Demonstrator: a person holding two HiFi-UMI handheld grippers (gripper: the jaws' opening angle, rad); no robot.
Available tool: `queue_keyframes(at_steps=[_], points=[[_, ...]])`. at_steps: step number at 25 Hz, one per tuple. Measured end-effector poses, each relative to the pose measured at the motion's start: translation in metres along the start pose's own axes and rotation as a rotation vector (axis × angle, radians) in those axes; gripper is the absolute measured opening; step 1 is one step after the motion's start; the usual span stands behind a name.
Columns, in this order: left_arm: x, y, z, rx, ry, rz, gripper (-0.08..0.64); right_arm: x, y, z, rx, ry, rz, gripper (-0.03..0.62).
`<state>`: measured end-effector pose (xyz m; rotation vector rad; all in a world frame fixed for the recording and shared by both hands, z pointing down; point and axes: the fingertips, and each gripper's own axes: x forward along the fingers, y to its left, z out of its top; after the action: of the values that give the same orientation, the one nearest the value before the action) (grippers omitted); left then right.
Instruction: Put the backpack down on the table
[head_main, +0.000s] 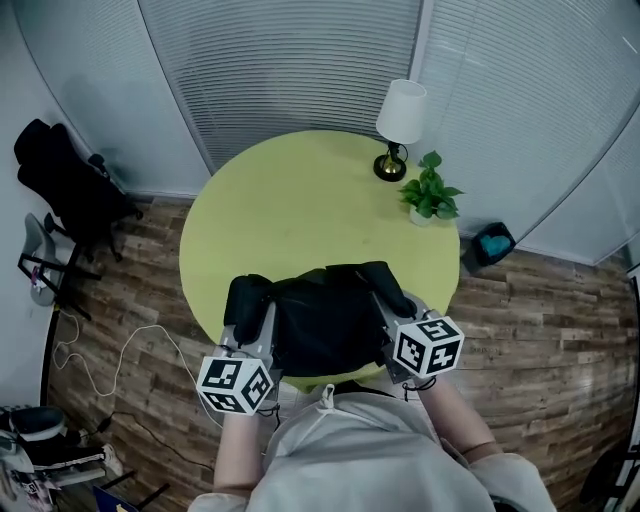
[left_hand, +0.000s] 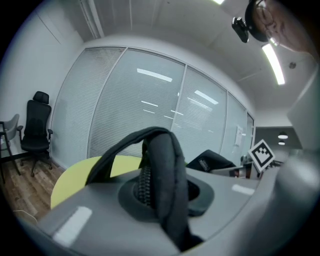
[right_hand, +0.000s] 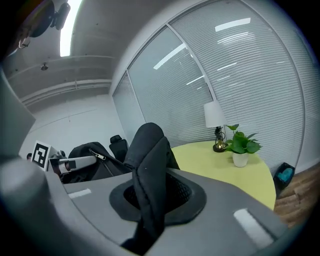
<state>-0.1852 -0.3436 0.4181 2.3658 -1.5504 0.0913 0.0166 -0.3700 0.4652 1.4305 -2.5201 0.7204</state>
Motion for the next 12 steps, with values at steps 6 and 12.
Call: queue_keyframes(at_steps=[6, 12], points=[[0.073, 0.01, 0.012, -0.004, 0.002, 0.035, 0.035, 0.054, -0.05, 0.035, -0.016, 0.022, 0.03, 0.037], [0.129, 0.031, 0.017, -0.011, 0.009, 0.061, 0.035, 0.104, -0.083, 0.056, -0.026, 0.047, 0.054, 0.037]])
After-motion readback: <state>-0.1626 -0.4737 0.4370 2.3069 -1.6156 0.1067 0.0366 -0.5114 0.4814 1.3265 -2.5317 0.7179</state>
